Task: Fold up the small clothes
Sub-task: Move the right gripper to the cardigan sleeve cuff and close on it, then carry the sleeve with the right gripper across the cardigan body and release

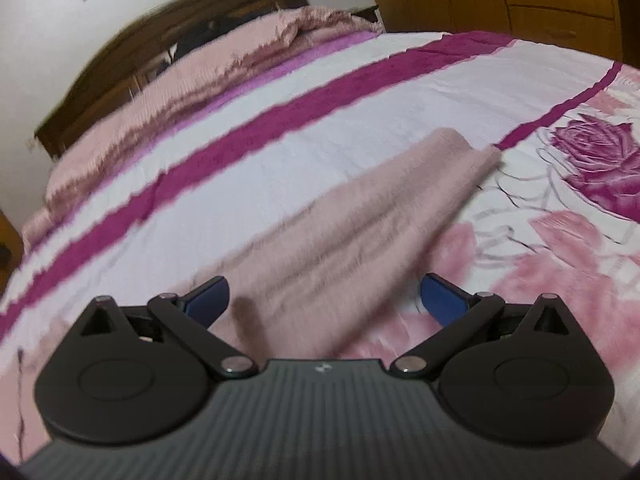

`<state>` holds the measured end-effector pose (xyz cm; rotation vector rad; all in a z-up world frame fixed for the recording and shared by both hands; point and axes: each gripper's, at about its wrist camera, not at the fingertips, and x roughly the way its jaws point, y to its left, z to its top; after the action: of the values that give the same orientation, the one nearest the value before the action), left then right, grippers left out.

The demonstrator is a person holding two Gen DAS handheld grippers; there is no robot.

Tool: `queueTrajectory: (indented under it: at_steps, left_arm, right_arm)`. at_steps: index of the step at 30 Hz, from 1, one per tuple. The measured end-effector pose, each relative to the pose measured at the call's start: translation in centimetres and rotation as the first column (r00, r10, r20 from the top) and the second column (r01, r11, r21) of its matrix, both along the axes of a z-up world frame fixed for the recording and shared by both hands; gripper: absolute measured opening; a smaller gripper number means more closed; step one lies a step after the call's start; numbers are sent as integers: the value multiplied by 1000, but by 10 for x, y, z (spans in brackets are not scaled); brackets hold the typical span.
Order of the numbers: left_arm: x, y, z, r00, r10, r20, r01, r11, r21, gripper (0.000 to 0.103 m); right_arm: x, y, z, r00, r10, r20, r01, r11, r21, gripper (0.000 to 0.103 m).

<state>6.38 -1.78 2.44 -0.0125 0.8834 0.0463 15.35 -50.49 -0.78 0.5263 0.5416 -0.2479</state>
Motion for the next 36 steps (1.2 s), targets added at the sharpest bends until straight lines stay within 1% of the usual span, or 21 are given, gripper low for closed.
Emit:
queueTrajectory:
  at_steps: [1, 2, 3, 4, 5, 6, 7, 8, 10, 12, 14, 18, 22, 25, 29, 33, 36]
  left_arm:
    - [0, -1, 0, 1000, 1, 2, -1, 1000, 5, 103]
    - [0, -2, -1, 1000, 1, 4, -1, 1000, 11, 103]
    - [-1, -4, -1, 1000, 3, 6, -3, 1000, 17, 103]
    - [0, -4, -1, 1000, 4, 6, -4, 1000, 20, 103]
    - [-1, -5, -1, 1000, 5, 7, -6, 1000, 23, 103]
    - [-1, -6, -2, 1000, 7, 8, -8, 1000, 26, 103]
    - [0, -7, -2, 1000, 10, 9, -10, 1000, 28, 103]
    - [0, -7, -2, 1000, 12, 11, -12, 999, 31, 103]
    - [0, -8, -2, 1000, 13, 14, -14, 999, 36, 103]
    - [0, -9, -2, 1000, 12, 16, -12, 999, 39, 103]
    - [-1, -8, -1, 1000, 16, 17, -16, 999, 37, 103]
    - [-3, -10, 3, 999, 29, 22, -30, 998, 48, 103]
    - [-5, -10, 8, 999, 20, 29, -22, 998, 58, 103]
    - [-8, -6, 11, 999, 23, 27, -24, 999, 47, 103]
    - [-12, -2, 13, 999, 26, 28, -27, 998, 52, 103]
    - [-14, 0, 16, 1000, 17, 23, -18, 998, 64, 103]
    - [-16, 2, 21, 1000, 6, 29, -8, 997, 73, 103]
  right_arm:
    - [2, -1, -1, 1000, -2, 17, 2, 1000, 8, 102]
    - [4, -1, -2, 1000, -6, 30, 6, 1000, 8, 96]
    - [6, 1, -3, 999, -12, 39, 12, 1000, -1, 87]
    - [6, 0, -3, 999, -15, 45, 16, 1000, -8, 81]
    - [7, 0, -3, 999, -21, 48, 21, 1000, -10, 69]
    - [8, -1, -3, 998, -21, 51, 21, 1000, -6, 53]
    - [7, -3, -3, 998, -15, 60, 14, 1000, 3, 40]
    - [7, -5, -3, 998, -3, 64, 1, 1000, 22, 20]
    - [4, -12, -3, 997, 19, 78, -25, 997, 71, 17]
    - [-7, -17, 1, 994, 22, 108, -31, 996, 85, 16]
    - [-17, -22, 7, 993, 17, 117, -25, 997, 72, 15]
    - [-36, -28, 31, 990, -9, 141, 9, 1000, 2, 15]
    - [-51, -43, 58, 981, -52, 187, 53, 999, 2, 15]
    - [-59, -47, 79, 974, -71, 215, 69, 998, 15, 15]
    - [-65, -38, 98, 974, -46, 224, 43, 999, 19, 15]
    - [-62, -14, 111, 975, 5, 220, -5, 1000, -2, 15]
    - [-62, 4, 120, 971, 41, 236, -42, 999, 0, 15]
